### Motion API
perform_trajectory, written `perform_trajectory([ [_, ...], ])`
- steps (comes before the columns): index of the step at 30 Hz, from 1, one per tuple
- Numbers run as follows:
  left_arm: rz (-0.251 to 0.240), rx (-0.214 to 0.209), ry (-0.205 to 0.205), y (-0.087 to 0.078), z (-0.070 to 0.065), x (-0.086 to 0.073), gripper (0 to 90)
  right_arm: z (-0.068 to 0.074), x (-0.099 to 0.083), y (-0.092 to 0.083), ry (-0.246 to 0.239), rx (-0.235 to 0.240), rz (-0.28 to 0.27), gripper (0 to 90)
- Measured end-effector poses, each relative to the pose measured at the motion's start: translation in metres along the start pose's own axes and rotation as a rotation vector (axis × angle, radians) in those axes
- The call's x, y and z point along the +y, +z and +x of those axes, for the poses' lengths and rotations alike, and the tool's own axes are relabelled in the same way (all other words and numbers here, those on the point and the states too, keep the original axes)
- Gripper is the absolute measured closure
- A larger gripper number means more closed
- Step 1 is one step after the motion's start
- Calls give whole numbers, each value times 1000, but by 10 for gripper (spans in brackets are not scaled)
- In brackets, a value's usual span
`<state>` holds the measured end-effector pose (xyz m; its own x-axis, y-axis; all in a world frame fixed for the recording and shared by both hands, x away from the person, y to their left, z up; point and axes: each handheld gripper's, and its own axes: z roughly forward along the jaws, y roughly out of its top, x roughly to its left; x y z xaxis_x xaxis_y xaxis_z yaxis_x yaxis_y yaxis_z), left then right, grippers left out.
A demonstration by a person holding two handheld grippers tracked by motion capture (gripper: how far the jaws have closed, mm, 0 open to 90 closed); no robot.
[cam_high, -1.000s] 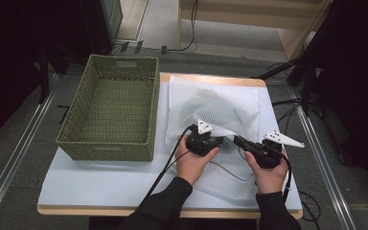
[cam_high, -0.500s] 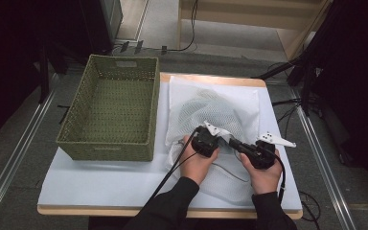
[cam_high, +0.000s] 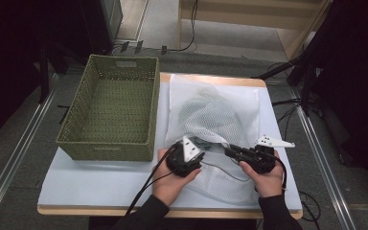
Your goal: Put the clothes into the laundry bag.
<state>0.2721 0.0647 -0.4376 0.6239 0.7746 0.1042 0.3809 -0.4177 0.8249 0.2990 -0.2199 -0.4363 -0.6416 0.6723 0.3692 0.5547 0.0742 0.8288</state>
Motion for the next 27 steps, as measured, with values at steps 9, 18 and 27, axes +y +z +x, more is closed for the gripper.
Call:
perform_trajectory([
  [9, 78, 15, -96, -27, 37, -54, 474, 7, -26, -71, 0, -235, -181, 462],
  [18, 163, -109, -90, -10, 39, -55, 664, -5, -72, -80, 198, -315, -30, 395],
  [27, 93, -241, -68, -50, 42, -59, 898, -19, -83, -85, 168, -418, 62, 874],
])
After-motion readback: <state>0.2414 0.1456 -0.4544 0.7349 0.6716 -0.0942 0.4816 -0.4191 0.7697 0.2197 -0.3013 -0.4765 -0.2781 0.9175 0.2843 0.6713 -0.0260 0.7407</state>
